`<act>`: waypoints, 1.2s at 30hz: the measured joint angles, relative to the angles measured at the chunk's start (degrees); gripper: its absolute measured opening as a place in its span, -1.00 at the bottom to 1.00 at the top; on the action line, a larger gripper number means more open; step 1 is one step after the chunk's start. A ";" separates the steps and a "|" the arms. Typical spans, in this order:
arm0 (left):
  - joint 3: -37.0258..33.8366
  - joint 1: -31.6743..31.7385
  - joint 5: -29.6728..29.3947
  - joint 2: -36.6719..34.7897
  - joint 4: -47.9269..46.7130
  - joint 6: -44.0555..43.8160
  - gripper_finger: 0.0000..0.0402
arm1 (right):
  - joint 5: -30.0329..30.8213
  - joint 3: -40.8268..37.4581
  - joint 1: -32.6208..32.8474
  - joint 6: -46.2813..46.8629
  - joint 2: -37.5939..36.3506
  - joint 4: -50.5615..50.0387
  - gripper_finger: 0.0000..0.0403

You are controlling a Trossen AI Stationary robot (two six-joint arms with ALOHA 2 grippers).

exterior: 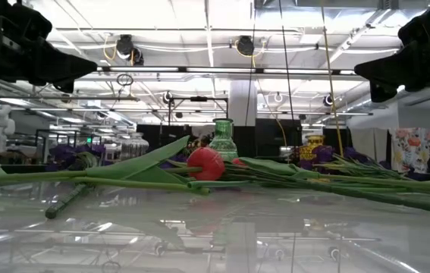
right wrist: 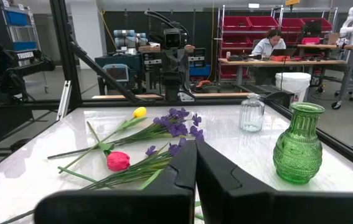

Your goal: Sort flowers into vase by color

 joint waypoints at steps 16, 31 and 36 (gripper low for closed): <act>0.00 0.01 -0.02 0.02 0.00 0.00 -0.92 | -0.01 -0.01 -0.01 0.00 0.00 0.00 -1.00; 10.40 -0.35 -0.33 2.12 5.75 -1.61 -0.98 | 0.00 -0.01 0.01 0.00 -0.01 0.00 -1.00; 25.18 -1.01 -0.32 9.62 -2.57 -1.58 -0.99 | 0.00 -0.01 0.01 0.00 0.01 0.08 -1.00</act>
